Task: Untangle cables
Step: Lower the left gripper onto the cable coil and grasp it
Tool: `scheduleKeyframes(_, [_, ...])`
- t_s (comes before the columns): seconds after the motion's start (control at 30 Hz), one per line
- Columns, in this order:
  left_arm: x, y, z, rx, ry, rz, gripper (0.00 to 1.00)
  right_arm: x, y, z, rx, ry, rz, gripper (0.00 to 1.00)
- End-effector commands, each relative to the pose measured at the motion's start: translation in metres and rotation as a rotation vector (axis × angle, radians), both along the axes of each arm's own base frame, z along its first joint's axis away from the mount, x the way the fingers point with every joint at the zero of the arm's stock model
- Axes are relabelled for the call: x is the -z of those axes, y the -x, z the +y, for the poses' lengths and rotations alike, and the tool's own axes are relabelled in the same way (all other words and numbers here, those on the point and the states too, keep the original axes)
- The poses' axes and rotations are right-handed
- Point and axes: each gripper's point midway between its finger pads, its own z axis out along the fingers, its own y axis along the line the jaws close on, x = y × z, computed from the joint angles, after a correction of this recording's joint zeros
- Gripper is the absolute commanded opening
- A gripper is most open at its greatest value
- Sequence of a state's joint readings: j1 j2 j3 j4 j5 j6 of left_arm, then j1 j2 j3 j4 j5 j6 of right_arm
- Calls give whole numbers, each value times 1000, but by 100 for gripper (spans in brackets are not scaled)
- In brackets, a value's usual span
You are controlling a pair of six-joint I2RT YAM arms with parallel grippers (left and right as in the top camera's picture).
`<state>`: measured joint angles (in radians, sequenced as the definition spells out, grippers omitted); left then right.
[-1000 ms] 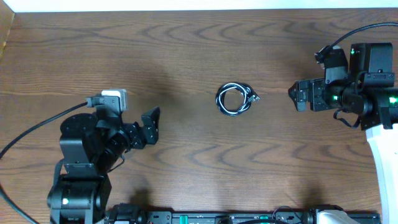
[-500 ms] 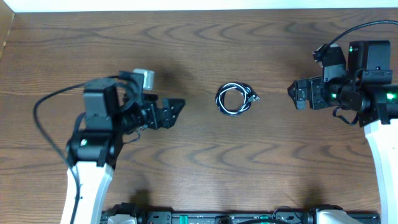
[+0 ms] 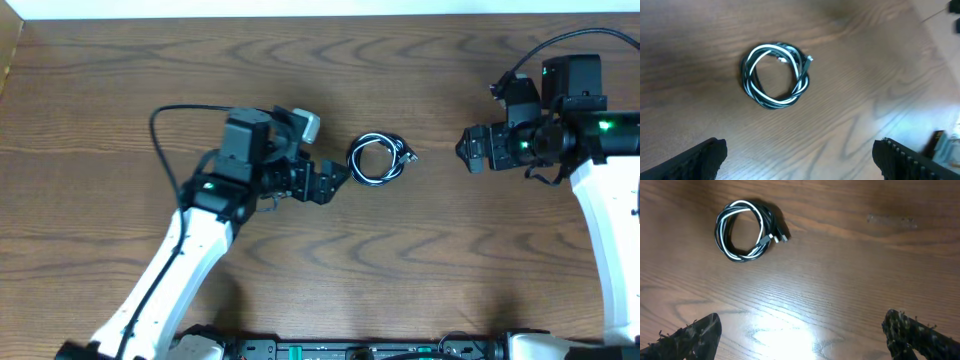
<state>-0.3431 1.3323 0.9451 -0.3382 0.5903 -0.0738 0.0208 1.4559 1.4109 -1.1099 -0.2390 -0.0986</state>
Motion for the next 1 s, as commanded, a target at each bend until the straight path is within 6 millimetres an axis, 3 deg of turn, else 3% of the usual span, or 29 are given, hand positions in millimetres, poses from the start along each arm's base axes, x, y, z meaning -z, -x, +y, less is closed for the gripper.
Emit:
scheduleKeyframes(0.0, [5,-11,-8,2,-46,-38,98,0,-5,0,18,-12,2,99])
scheduleKeyframes(0.23, [21,-19,-34,43,-61,-68,98,15,-13,-24,212,59,33,99])
scheduleKeyframes(0.43, [43,-26,-37,5,-147,-71,98,28,-7,-50,393,148,65,99])
scheduleKeyframes(0.77, [59,-36,-54,0,-187,-118,98,59,5,-54,438,165,123,99])
scheduleKeyframes(0.97, [73,-52,-46,-72,-263,-156,99,80,16,-55,445,172,166,99])
